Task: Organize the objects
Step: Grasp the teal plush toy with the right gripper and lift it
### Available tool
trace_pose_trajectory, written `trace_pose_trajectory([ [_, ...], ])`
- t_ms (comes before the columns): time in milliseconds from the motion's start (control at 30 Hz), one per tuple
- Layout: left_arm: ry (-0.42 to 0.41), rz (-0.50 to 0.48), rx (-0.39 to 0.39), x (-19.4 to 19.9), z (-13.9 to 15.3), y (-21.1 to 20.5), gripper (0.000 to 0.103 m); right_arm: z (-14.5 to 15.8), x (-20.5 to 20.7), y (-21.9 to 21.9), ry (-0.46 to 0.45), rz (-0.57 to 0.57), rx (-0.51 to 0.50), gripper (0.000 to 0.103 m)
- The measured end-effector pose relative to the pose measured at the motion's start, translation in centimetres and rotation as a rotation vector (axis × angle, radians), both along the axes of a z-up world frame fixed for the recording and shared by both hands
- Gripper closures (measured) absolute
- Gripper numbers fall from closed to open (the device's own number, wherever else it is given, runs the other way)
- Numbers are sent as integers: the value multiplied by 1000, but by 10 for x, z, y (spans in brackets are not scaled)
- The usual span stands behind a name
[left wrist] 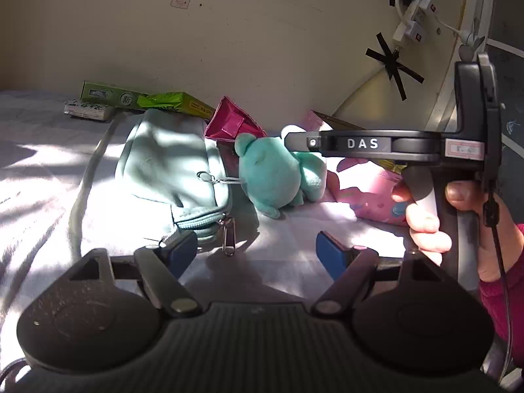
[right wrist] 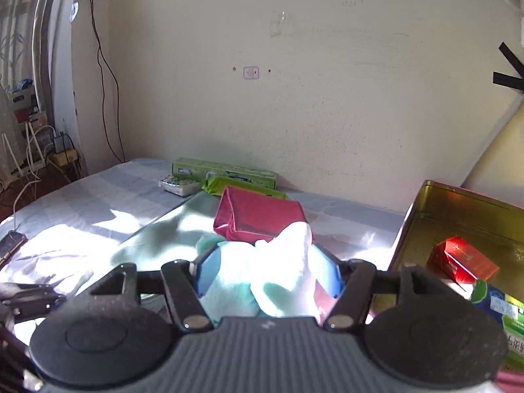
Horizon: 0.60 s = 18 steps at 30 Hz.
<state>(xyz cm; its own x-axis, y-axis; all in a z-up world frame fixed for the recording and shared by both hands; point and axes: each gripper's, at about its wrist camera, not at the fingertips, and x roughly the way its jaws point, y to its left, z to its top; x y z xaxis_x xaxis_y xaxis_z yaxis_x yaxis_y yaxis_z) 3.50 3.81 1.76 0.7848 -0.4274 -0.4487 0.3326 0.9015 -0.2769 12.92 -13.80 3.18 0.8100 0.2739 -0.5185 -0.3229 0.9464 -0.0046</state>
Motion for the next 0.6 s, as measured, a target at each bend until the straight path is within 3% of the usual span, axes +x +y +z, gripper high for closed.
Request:
trace_pose_trajectory([
  [33,-10,-6,-1,-1,1,-1,22,-3,8,4,23,3,-11,29],
  [133,-27,-23,-2,-2,2,-2,22,-5,19,9,51,9,-16,17],
  [233,-33,-34,-1,-3,2,-3,22,-11,27,8,121,66,52,14],
  [267,-34,-34,-2,-3,2,-4,22,-13,28,8,135,76,59,16],
  [333,-32,-30,-8,-2,1,-2,22,-18,31,4,226,113,166,34],
  [367,-30,-29,-11,-2,1,-2,22,-19,28,3,224,111,181,35],
  [433,-21,-25,-26,-1,1,1,22,-17,19,4,187,114,157,44],
  [600,0,-20,-85,1,0,11,22,-3,-21,1,53,132,68,48],
])
